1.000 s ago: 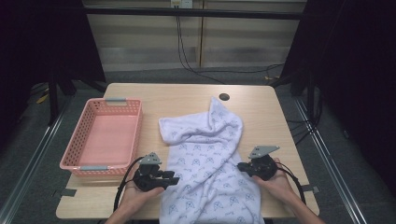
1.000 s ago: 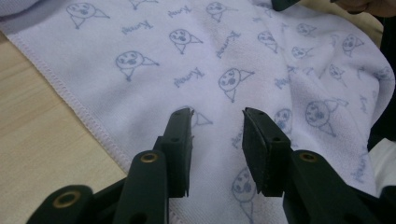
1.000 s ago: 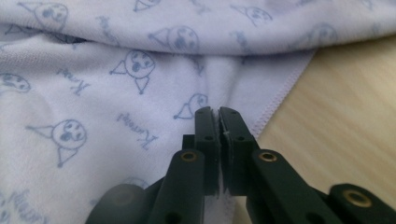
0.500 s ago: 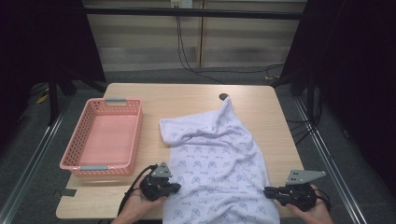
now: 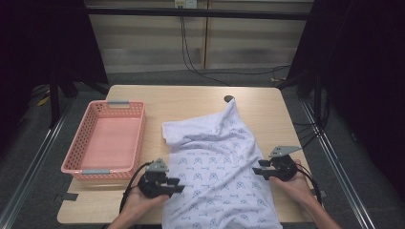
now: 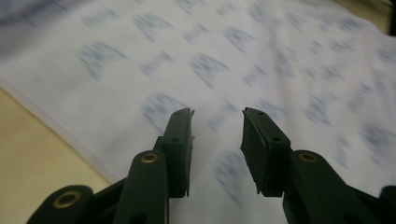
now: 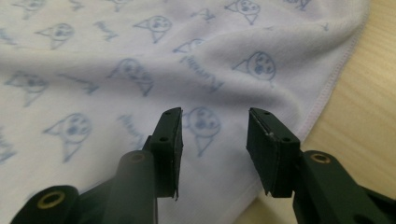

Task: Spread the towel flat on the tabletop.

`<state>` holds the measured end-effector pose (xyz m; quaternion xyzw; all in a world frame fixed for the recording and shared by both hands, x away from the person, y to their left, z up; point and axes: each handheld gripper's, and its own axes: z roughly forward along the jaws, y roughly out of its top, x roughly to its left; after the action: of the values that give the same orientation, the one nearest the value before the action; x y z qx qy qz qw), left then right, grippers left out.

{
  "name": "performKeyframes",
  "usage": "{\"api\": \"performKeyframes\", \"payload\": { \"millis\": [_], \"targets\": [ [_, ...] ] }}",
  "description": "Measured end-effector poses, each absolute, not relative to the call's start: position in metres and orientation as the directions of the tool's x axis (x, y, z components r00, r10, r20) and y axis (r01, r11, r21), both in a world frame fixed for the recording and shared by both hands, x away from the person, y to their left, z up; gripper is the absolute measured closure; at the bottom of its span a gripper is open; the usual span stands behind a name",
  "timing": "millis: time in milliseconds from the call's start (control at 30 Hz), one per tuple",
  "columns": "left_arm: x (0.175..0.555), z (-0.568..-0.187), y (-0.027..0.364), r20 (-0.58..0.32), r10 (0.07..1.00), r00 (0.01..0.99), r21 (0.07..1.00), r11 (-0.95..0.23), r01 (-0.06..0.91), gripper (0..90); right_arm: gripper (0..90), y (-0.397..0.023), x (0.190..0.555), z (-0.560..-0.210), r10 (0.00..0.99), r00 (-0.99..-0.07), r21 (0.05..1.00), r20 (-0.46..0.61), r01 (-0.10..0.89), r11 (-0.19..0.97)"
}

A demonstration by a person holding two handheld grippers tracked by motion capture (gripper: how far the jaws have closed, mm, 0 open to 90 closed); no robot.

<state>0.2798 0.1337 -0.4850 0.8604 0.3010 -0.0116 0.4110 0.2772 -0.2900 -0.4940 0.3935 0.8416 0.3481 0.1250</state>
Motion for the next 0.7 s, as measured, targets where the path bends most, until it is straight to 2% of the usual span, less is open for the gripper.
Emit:
{"api": "performKeyframes", "payload": {
  "millis": [67, 100, 133, 167, 233, 333, 433, 533, 600, 667, 700],
  "targets": [
    [0.294, -0.489, 0.128, -0.249, 0.546, 0.8, 0.7, -0.469, 0.539, 61.3, 56.7, -0.287, 0.282, -0.499, 0.751, -0.659, 0.679, 0.039, 0.569, 0.464],
    [0.298, -0.494, 0.122, -0.211, 0.554, 0.805, 0.685, -0.504, 0.526, 62.3, 70.5, -0.286, 0.28, -0.498, 0.748, -0.663, 0.674, 0.036, 0.568, 0.472],
    [0.298, -0.494, 0.122, -0.211, 0.554, 0.805, 0.685, -0.504, 0.526, 68.0, 70.5, -0.286, 0.28, -0.498, 0.748, -0.663, 0.674, 0.036, 0.568, 0.472],
    [0.292, -0.495, 0.121, -0.149, 0.533, 0.833, 0.671, -0.565, 0.481, 74.3, 84.6, -0.289, 0.27, -0.496, 0.737, -0.675, 0.664, 0.037, 0.568, 0.487],
    [0.285, -0.494, 0.122, -0.131, 0.526, 0.84, 0.666, -0.58, 0.468, 83.2, 87.9, -0.295, 0.258, -0.495, 0.731, -0.678, 0.658, 0.073, 0.584, 0.476],
    [0.278, -0.495, 0.125, -0.146, 0.514, 0.845, 0.672, -0.576, 0.466, 88.0, 88.5, -0.301, 0.243, -0.494, 0.72, -0.689, 0.647, 0.087, 0.589, 0.485],
    [0.262, -0.493, 0.126, -0.172, 0.465, 0.869, 0.654, -0.606, 0.454, 88.6, 89.1, -0.309, 0.212, -0.49, 0.67, -0.731, 0.618, 0.127, 0.587, 0.523],
    [0.249, -0.492, 0.127, -0.178, 0.444, 0.878, 0.646, -0.621, 0.445, 88.8, 89.1, -0.307, 0.2, -0.489, 0.647, -0.75, 0.616, 0.137, 0.576, 0.538],
    [0.239, -0.489, 0.132, -0.214, 0.414, 0.885, 0.616, -0.646, 0.451, 88.8, 88.5, -0.303, 0.193, -0.488, 0.62, -0.773, 0.602, 0.134, 0.561, 0.568],
    [0.228, -0.489, 0.138, -0.236, 0.393, 0.889, 0.608, -0.654, 0.451, 88.9, 81.5, -0.299, 0.193, -0.488, 0.6, -0.784, 0.606, 0.158, 0.557, 0.569],
    [0.226, -0.487, 0.141, -0.241, 0.391, 0.888, 0.591, -0.667, 0.454, 88.5, 71.4, -0.298, 0.194, -0.487, 0.599, -0.787, 0.625, 0.148, 0.544, 0.56]
  ]
}}
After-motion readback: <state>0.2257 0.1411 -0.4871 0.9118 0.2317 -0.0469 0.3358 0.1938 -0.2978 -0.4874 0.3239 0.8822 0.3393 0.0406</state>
